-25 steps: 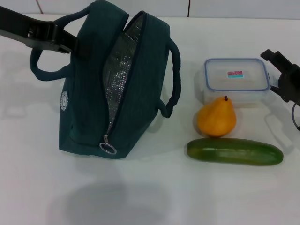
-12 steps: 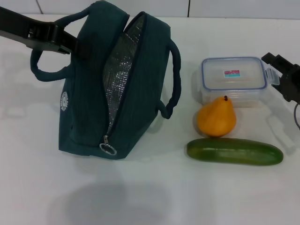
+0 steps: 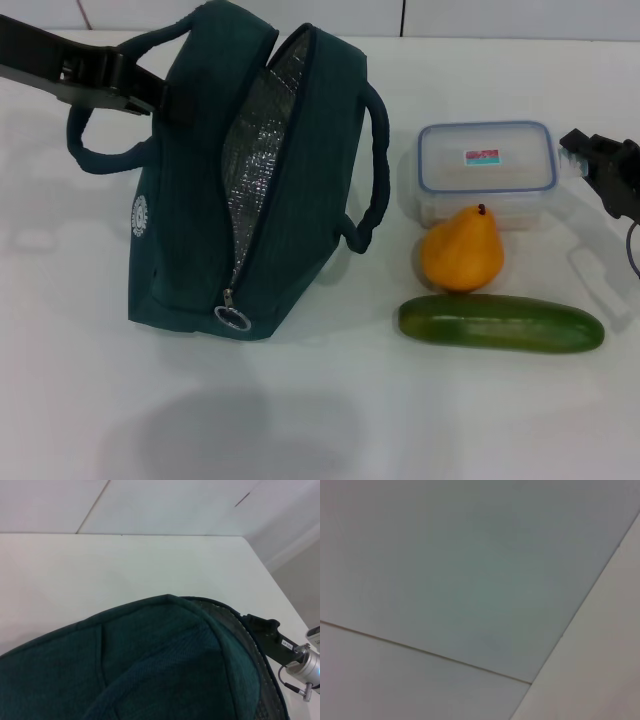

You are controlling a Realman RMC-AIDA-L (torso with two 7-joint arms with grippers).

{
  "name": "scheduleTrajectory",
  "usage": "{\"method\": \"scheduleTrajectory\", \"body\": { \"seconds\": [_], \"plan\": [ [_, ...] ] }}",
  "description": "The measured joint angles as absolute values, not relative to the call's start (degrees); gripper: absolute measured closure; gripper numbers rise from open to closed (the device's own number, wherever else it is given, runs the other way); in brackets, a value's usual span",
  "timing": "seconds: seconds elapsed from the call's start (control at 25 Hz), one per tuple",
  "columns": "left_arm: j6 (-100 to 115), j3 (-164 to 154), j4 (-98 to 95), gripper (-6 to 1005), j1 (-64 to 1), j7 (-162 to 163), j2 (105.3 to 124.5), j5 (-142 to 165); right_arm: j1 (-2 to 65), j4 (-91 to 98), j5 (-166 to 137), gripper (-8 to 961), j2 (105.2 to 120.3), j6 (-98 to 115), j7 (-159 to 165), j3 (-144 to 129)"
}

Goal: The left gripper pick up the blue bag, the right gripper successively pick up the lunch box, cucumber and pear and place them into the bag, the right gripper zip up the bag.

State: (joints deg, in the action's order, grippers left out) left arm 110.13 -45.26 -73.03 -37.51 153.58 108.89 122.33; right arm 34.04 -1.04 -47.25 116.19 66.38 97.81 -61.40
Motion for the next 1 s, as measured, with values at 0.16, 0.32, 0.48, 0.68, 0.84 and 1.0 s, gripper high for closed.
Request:
{"method": "scheduleTrajectory", "body": {
  "seconds": [0.16,0.32,0.48,0.68,0.84,1.0],
  "plan": [
    [110.1,-45.3,-73.0,959,-37.3,153.5,108.89,122.3,34.1,-1.0,-47.3,846,116.19,66.1,97.7,-61.5],
    [110.1,-45.3,-73.0,959,-37.1,153.5,108.75,122.0,33.7,-0.8,-47.4,852,116.19,67.0,96.6,-61.6],
    [110.2,-45.3,-73.1,959,-37.1,153.5,108.71,121.8,33.1,-0.7,-47.4,858,116.19,69.0,95.1,-61.4],
    [110.2,-45.4,-73.1,959,-37.1,153.5,108.74,121.8,32.0,-0.4,-46.7,861,116.19,73.0,93.4,-60.8],
    [110.2,-45.5,-73.1,959,-37.1,153.5,108.78,121.8,30.4,1.2,-46.3,862,116.19,75.9,93.3,-59.7],
    [110.2,-45.5,-73.1,959,-37.2,153.5,108.9,121.8,29.1,1.6,-44.3,862,116.19,78.7,93.5,-59.3]
  ]
}}
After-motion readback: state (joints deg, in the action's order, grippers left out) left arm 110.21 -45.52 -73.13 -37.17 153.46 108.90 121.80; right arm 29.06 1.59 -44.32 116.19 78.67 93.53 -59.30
